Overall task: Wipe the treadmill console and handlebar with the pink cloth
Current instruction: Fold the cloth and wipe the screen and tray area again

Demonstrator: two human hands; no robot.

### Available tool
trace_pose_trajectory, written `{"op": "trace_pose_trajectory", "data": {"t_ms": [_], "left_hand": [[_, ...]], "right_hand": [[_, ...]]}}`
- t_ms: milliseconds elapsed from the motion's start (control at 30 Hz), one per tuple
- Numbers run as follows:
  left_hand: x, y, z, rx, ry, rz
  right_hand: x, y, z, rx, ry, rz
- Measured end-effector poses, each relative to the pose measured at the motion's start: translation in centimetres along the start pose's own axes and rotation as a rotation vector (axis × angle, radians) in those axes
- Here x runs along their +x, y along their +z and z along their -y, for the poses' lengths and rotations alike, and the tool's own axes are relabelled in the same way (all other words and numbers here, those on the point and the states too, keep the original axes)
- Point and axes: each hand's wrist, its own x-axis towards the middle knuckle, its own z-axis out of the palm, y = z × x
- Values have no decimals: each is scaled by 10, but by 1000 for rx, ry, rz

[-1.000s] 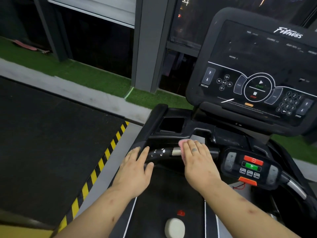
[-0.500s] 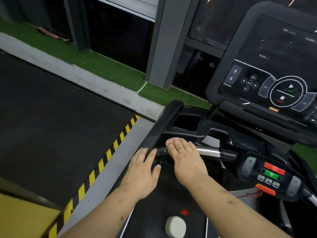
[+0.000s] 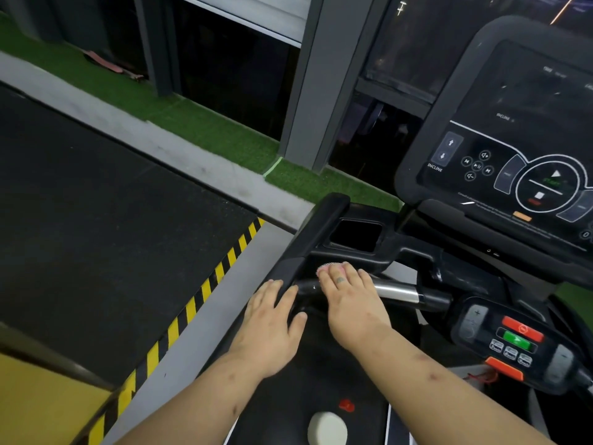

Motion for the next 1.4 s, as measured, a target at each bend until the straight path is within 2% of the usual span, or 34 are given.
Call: {"op": "trace_pose_trajectory", "data": {"t_ms": [233,567,733,900,1100,1200,1400], "left_hand": [[8,-2,-5,40,-24,-57],[8,-9,-7,178,-2,-59],[10,-12,-5,248,7,-43],[8,-12,-5,273,19,-46],[5,-16,-10,219,-23,-19],[1,-11,-7,228,-40,-1],[3,-5,-5,261,-57,-3]], "right_hand": [[3,2,9,-87,-60,32],[-15,0,-3,-86,40,-32],[-2,9,18,-109,-64,10],[-3,10,10,-121,-112,-6],[-20,6,-27,-69,-20,-82],[-24,5,-26,-76,28,-59],[-2,14,13,-141,-131,16]]}}
